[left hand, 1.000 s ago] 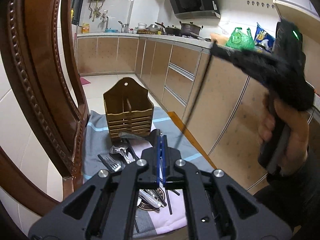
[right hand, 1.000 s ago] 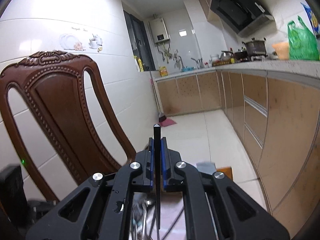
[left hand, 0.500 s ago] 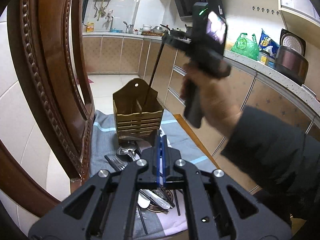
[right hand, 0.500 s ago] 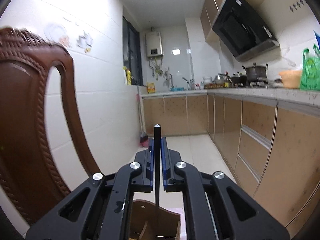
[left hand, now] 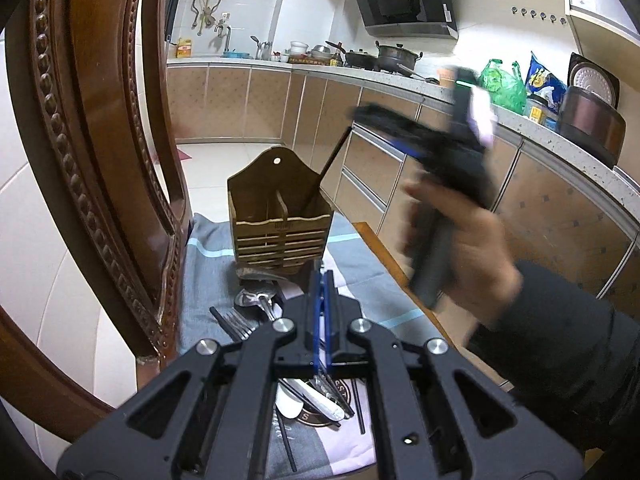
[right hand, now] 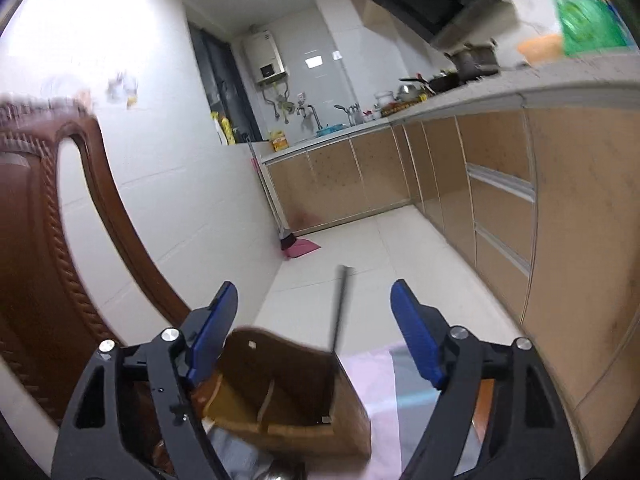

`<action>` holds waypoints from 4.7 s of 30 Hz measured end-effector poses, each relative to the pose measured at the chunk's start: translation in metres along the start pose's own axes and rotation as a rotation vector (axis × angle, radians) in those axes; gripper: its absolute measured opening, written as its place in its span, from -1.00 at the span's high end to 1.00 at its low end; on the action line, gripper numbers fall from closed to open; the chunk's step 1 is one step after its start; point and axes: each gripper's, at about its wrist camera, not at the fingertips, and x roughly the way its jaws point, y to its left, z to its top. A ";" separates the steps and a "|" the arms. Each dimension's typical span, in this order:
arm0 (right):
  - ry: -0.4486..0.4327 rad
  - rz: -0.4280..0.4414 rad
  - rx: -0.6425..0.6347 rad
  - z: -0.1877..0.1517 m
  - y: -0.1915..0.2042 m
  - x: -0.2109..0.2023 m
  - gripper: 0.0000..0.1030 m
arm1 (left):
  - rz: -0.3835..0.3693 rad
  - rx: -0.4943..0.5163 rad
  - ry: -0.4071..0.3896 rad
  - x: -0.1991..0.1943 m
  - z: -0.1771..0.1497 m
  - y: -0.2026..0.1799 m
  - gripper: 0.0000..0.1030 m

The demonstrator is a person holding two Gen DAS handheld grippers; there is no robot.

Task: Organize utensils
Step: 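Lower the chopstick into the wooden holder and open the right gripper, then carry the silver fork to the wooden holder and release it with the left gripper, then withdraw both grippers from the holder back over the cutlery pile, then lower the right gripper onto the black chopsticks while the left gripper approaches the pile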

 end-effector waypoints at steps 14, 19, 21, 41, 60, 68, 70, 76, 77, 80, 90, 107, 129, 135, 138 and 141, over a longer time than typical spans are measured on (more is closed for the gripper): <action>0.032 0.020 0.205 -0.045 -0.076 -0.094 -0.81 | -0.125 -0.130 0.013 0.007 0.077 0.010 0.98; 0.052 0.021 0.228 -0.043 -0.088 -0.086 -0.81 | -0.174 -0.155 0.033 0.025 0.128 0.012 0.98; 0.056 0.022 0.243 -0.043 -0.092 -0.086 -0.81 | -0.173 -0.173 0.055 0.040 0.143 0.019 0.98; 0.195 0.093 0.173 -0.053 -0.075 -0.064 -0.81 | 0.036 -0.279 0.222 0.168 0.124 0.090 -0.64; 0.235 0.083 -0.178 -0.080 -0.021 -0.118 -0.81 | 0.402 0.172 -0.062 -0.002 -0.072 -0.043 -0.89; 0.329 0.038 -0.202 -0.145 -0.022 -0.174 -0.81 | 0.324 0.109 0.029 -0.002 -0.101 -0.044 -0.89; 0.356 0.031 -0.201 -0.154 -0.025 -0.178 -0.81 | 0.277 0.072 0.074 0.001 -0.109 -0.043 -0.89; 0.364 0.016 -0.202 -0.160 -0.026 -0.176 -0.81 | 0.247 0.071 0.092 0.003 -0.113 -0.046 -0.89; 0.366 0.015 -0.200 -0.159 -0.026 -0.175 -0.81 | 0.246 0.066 0.092 0.002 -0.113 -0.046 -0.89; 0.372 0.018 -0.205 -0.161 -0.026 -0.174 -0.81 | 0.248 0.066 0.096 0.004 -0.112 -0.046 -0.89; 0.389 0.020 -0.234 -0.165 -0.023 -0.169 -0.80 | 0.245 0.047 0.128 0.013 -0.114 -0.042 -0.86; 0.514 0.068 -0.326 -0.192 -0.003 -0.141 -0.59 | 0.222 -0.053 0.231 0.035 -0.119 -0.016 -0.18; 0.623 0.166 -0.162 -0.197 -0.023 -0.119 -0.52 | 0.224 -0.107 0.321 0.070 -0.131 -0.025 -0.11; 0.874 0.419 0.111 -0.221 -0.013 -0.057 0.24 | 0.374 -0.007 0.158 0.024 -0.112 -0.015 -0.26; 0.959 0.449 0.270 -0.237 -0.019 -0.036 0.43 | 0.355 -0.046 0.149 0.016 -0.110 -0.002 -0.32; 0.987 0.451 0.383 -0.245 -0.027 -0.031 0.55 | 0.347 -0.060 0.150 0.010 -0.109 0.007 -0.34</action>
